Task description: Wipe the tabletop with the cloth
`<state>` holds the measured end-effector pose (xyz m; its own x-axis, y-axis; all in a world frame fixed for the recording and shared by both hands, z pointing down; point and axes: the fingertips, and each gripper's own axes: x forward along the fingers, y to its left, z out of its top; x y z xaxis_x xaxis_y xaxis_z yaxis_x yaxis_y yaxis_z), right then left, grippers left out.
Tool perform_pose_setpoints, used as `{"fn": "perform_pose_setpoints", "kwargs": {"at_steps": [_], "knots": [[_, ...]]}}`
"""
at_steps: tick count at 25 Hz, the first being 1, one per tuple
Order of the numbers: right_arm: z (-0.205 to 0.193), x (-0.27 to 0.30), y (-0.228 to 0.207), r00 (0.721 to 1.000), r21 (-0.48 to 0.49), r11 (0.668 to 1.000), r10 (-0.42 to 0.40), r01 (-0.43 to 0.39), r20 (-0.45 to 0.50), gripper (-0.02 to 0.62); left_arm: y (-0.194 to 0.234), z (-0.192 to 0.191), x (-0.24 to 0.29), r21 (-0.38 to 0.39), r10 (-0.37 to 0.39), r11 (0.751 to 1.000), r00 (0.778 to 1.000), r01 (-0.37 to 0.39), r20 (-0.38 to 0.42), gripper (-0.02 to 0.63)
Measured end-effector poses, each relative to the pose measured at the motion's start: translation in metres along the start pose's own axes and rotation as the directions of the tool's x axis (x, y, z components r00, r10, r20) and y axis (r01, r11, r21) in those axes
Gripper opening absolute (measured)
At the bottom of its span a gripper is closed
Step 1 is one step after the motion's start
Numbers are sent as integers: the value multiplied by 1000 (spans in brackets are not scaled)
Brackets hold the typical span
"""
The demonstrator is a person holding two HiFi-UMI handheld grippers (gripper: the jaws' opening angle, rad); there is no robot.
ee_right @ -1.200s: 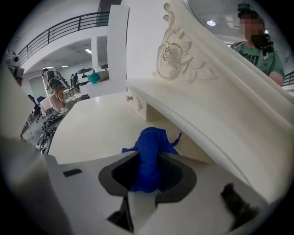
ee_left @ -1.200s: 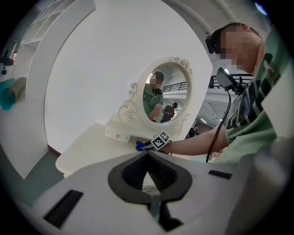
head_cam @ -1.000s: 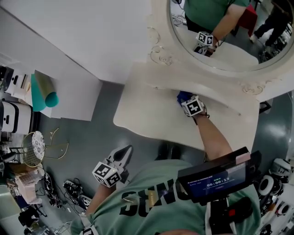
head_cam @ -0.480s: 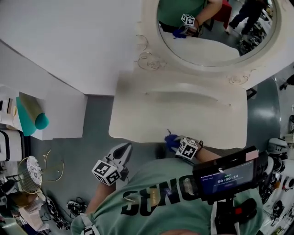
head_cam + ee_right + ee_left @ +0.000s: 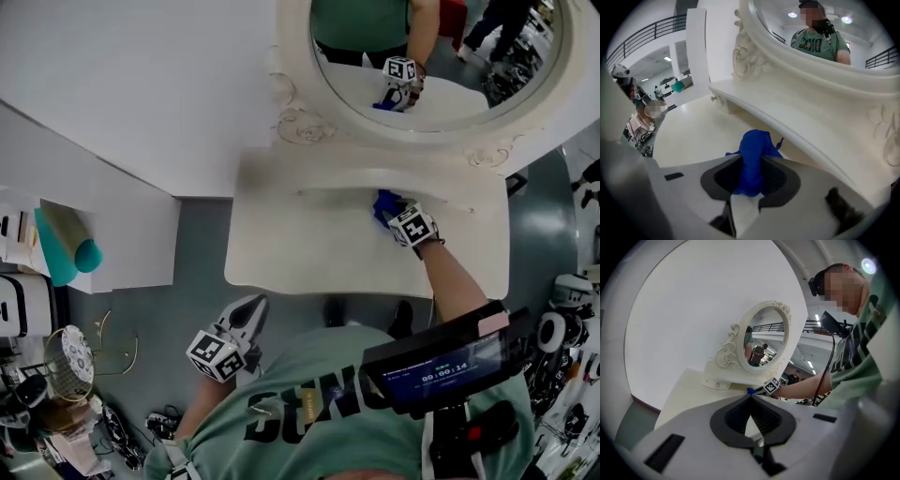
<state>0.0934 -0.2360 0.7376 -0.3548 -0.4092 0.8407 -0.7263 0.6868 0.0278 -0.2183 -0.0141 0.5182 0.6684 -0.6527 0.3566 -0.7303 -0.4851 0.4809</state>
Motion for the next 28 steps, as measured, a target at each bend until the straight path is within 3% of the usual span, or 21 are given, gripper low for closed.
{"fn": "perform_pose_setpoints", "kwargs": {"at_steps": [6,10,13,16,18,20,22,24,26,28], "knots": [[-2,19,-17,999,23,1000,-5,6,-37,109,0,-12,-8,-12,49,999,999,-50,-17,-2],[-35,-9,45,986,-107,986,119,-132,-113,107,-8,-15,4,-25,51,998,999,-51,-5,-2],[-82,-43,127,950,-240,926,249,-290,-187,107,-20,-13,19,-22,20,1000,1000,-20,-3,-2],[-127,-74,207,884,-308,836,379,-454,-275,107,-24,-12,25,-4,-4,1000,1000,4,-11,-2],[-157,-90,236,829,-318,776,438,-544,-349,107,-26,-12,29,-6,-5,1000,1000,5,-12,-2],[-181,-93,241,797,-318,742,475,-591,-373,107,-29,-13,35,-12,-3,1000,1000,3,-15,-2],[-169,-93,223,807,-276,762,515,-586,-290,107,-34,-13,41,-7,-6,1000,1000,5,-24,-2],[-127,-93,184,847,-226,816,507,-532,-162,107,-39,-14,45,-1,-3,1000,1000,3,-28,-2],[-88,-84,127,907,-200,885,418,-421,-58,107,-43,-16,47,-3,6,1000,1000,-6,-28,-2],[-64,-70,61,962,-180,946,274,-270,-4,107,-48,-18,49,-2,15,1000,999,-15,-29,-2]]}}
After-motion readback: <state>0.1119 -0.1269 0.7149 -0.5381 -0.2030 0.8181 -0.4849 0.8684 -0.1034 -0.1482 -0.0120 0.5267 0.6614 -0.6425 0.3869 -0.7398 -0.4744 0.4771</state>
